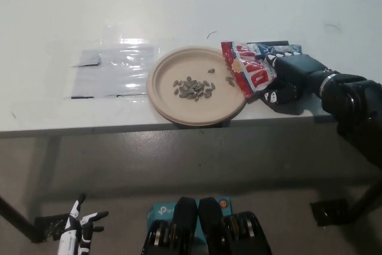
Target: The robot picks up a small bag of sunflower seeds on the right hand side and take it to the empty plate on the left hand side then pours some sunflower seeds on to the plate.
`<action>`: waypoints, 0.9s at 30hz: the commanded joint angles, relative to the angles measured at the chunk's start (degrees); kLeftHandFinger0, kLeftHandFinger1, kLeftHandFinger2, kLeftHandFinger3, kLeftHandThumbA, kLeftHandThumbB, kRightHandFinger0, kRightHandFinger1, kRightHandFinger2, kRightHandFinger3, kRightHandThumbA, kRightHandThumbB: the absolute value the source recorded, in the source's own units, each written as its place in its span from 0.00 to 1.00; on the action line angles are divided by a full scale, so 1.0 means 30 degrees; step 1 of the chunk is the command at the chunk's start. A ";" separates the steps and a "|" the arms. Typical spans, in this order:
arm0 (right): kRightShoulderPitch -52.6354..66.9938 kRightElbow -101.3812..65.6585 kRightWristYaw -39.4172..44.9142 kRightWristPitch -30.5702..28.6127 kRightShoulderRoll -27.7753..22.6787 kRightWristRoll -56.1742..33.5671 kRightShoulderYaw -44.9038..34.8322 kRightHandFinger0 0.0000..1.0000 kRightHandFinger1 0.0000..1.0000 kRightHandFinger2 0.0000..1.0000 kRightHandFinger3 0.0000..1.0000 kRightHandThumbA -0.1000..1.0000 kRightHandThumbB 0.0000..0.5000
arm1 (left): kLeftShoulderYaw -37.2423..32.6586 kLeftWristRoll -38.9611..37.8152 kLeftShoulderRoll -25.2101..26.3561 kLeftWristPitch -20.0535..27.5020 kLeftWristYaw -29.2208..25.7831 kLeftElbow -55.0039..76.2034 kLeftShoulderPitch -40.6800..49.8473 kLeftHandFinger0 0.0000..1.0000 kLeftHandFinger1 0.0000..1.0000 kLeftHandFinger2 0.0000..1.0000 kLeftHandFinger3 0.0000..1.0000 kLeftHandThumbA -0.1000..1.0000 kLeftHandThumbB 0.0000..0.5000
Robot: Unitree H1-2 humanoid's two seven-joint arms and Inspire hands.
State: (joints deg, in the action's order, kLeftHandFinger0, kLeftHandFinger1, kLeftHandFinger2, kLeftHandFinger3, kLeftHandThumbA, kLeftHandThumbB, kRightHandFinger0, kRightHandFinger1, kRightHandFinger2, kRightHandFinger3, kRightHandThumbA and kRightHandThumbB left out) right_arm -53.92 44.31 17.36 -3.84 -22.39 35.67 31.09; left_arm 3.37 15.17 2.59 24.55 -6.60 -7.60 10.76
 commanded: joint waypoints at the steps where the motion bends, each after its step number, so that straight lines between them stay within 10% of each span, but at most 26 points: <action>1: -0.2124 -0.1805 0.5547 0.2027 -0.1573 -0.1834 -0.0871 1.00 1.00 1.00 1.00 0.69 1.00 | 0.0325 -0.0370 0.0518 0.0423 -0.0272 0.0884 -0.0123 0.66 0.73 0.66 1.00 1.00 0.15; 21: -0.1812 -0.4031 0.8060 0.3356 -0.2130 -0.2876 -0.2277 1.00 1.00 1.00 1.00 0.63 1.00 | 0.0286 -0.0111 0.0644 0.0512 -0.0438 0.0955 0.0140 0.67 0.71 0.65 1.00 1.00 0.18; 25: -0.2145 -0.3770 0.8530 0.2911 -0.2250 -0.3209 -0.2383 1.00 1.00 1.00 1.00 0.69 1.00 | 0.0272 -0.0032 0.0678 0.0495 -0.0425 0.1022 0.0161 0.67 0.70 0.65 1.00 1.00 0.19; 27: -0.2130 -0.3898 0.8374 0.3095 -0.2125 -0.4122 -0.3201 1.00 1.00 1.00 1.00 0.87 1.00 | 0.0317 -0.0071 0.0686 0.0492 -0.0446 0.1039 0.0170 0.66 0.70 0.64 1.00 1.00 0.21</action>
State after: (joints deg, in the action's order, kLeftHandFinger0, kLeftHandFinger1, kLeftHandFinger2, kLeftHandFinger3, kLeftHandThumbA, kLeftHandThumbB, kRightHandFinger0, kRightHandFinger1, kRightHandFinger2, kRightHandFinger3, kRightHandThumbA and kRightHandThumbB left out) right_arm -55.64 34.00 40.41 4.69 -27.29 28.10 25.41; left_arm 3.77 15.05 4.07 24.58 -6.65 -6.49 10.77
